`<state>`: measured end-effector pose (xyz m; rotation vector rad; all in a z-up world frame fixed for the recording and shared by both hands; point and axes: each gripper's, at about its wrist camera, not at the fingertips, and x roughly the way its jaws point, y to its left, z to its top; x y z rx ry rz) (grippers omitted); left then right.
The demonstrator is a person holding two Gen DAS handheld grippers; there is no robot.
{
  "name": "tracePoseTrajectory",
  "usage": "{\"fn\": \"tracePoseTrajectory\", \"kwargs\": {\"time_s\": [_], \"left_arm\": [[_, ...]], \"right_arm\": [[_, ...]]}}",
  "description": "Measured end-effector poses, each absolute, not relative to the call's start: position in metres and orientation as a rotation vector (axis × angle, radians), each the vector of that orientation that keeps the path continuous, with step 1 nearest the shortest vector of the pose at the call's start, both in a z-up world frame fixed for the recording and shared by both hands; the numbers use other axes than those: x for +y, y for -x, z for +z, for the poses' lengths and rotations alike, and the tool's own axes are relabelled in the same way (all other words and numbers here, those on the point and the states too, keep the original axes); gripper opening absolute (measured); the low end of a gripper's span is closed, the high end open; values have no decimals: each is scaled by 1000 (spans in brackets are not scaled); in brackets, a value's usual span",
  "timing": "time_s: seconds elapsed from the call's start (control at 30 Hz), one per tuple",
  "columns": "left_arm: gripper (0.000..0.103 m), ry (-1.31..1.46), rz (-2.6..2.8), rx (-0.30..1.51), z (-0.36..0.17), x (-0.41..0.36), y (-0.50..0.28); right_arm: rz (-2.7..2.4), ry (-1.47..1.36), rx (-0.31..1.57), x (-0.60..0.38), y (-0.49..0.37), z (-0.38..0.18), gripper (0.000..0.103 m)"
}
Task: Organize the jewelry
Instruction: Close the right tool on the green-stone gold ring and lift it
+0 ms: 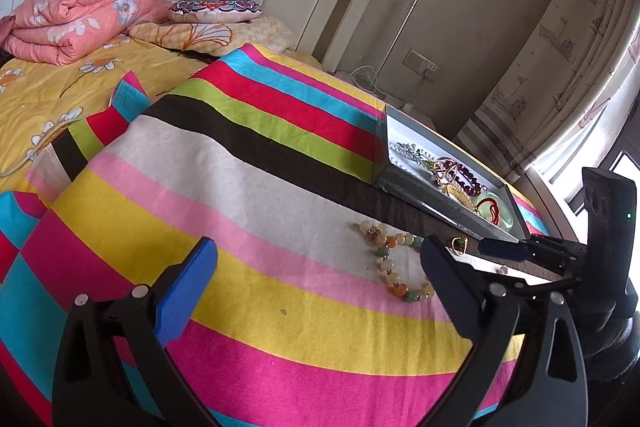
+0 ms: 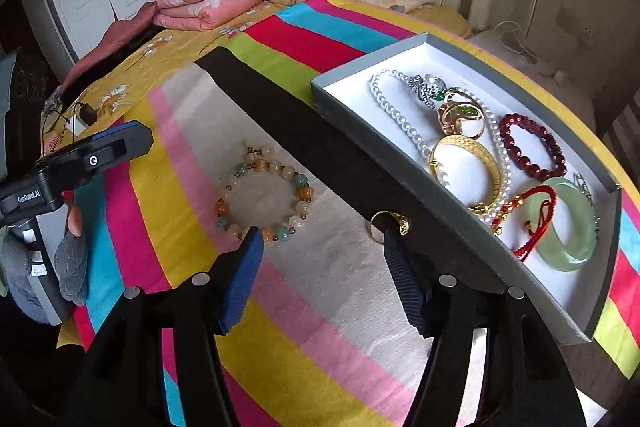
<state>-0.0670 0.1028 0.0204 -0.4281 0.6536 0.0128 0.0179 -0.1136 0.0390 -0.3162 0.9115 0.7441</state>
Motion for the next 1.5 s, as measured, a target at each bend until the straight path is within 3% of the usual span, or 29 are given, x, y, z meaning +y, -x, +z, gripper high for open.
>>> {"fn": "tracePoseTrajectory", "kwargs": {"time_s": [0.27, 0.53, 0.77, 1.03, 1.17, 1.5], "left_arm": [[100, 424, 12, 660, 21, 102, 66], [100, 421, 6, 667, 20, 102, 65], [100, 421, 5, 667, 20, 101, 65], [100, 418, 13, 676, 20, 101, 63], [100, 414, 8, 682, 20, 101, 62], [100, 375, -40, 739, 16, 92, 54]], "right_arm": [[715, 480, 868, -97, -32, 24, 63], [882, 430, 917, -103, -48, 21, 64], [1088, 376, 934, -124, 8, 32, 63], [862, 384, 881, -122, -12, 31, 62], [801, 382, 892, -112, -13, 22, 59], [595, 278, 875, -105, -6, 18, 38]]}}
